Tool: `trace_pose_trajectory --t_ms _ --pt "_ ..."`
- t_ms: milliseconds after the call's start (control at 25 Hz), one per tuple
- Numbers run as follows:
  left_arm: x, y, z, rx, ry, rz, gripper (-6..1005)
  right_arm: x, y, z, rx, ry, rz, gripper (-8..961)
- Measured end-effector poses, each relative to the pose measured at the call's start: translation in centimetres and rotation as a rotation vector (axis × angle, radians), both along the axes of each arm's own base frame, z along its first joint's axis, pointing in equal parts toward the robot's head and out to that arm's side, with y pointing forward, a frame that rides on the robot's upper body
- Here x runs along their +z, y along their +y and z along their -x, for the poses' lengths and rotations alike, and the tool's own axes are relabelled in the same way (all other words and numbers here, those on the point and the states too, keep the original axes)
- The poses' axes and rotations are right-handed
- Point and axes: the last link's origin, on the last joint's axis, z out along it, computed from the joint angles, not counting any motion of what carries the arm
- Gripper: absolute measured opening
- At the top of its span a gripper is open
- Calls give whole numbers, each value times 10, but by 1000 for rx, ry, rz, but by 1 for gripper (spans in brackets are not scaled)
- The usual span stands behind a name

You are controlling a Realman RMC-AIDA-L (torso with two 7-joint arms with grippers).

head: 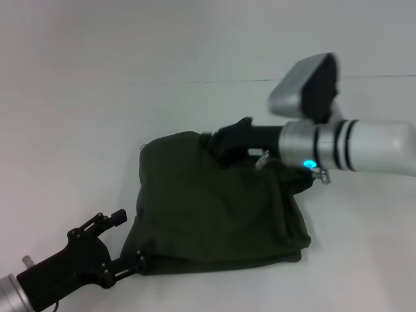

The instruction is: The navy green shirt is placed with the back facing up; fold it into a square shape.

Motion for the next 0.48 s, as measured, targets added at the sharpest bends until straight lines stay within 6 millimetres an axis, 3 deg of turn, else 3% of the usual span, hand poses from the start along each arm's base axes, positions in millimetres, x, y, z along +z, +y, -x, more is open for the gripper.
trace_pose_trajectory --t_ms 280,440,480 --pt "7 5 -3 -1 -37 -45 887 38 -2 -28 -230 189 -15 -1" --pt "14 6 -8 -31 -66 -63 886 71 -8 -52 -433 277 102 162" --pt "15 6 -9 -36 -70 -64 886 71 -8 -52 -433 277 102 195"
